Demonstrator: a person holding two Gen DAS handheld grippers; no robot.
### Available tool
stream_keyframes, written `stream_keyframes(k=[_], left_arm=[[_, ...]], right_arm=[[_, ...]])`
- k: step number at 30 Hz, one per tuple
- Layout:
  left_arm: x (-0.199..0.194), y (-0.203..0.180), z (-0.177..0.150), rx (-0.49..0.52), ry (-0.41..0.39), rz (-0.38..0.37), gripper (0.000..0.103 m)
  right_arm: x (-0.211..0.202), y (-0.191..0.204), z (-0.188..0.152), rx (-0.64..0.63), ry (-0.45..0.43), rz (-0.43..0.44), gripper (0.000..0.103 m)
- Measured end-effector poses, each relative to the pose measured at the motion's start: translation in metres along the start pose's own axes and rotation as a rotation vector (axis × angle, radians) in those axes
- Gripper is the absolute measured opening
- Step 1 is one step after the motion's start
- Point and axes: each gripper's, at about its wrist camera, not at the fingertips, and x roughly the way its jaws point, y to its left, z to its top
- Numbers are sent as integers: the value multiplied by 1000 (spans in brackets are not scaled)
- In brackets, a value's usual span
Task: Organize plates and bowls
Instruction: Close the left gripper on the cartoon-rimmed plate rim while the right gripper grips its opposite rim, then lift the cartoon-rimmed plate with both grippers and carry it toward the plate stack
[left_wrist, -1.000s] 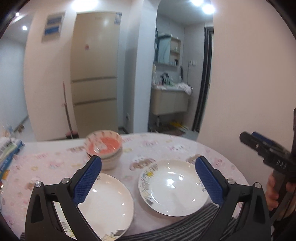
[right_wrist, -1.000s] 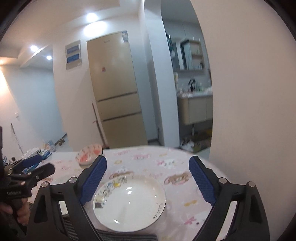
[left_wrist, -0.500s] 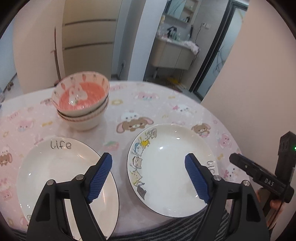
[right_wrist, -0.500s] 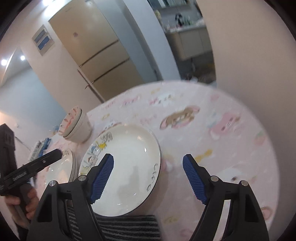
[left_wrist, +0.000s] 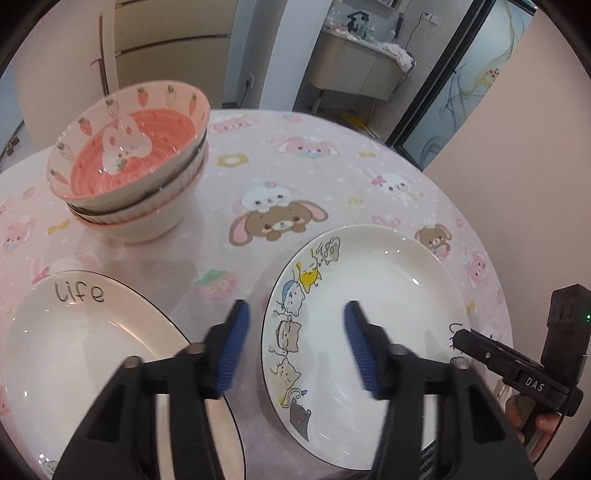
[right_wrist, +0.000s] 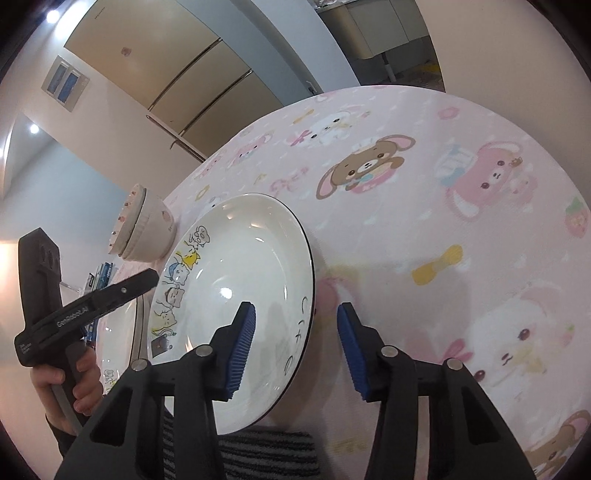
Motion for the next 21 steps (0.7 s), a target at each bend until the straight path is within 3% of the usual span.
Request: stream_keyframes(k=[4,9,21], left_arm=[[12,0,-1,18,39,-1,39],[23,2,-6,49,59,69,16],[23,6,-6,108,68,22,15]], right_arm=[[6,-3,2,13,25,34,19],[12,-11,0,40,48,57,16],[14,-4,2,-6,65,45,15]])
